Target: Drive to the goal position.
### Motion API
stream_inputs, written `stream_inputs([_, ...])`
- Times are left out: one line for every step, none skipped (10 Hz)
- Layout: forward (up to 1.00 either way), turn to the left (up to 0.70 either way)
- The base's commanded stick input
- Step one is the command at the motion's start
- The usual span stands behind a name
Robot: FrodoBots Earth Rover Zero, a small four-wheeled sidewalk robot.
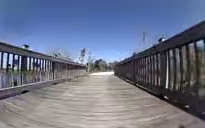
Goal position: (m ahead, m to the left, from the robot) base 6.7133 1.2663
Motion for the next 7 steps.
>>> stream_inputs([0.85,0.0])
stream_inputs([0.85,-0.04])
stream_inputs([0.85,-0.11])
stream_inputs([0.85,-0.18])
stream_inputs([0.85,-0.25])
stream_inputs([0.85,-0.32])
stream_inputs([0.85,-0.28])
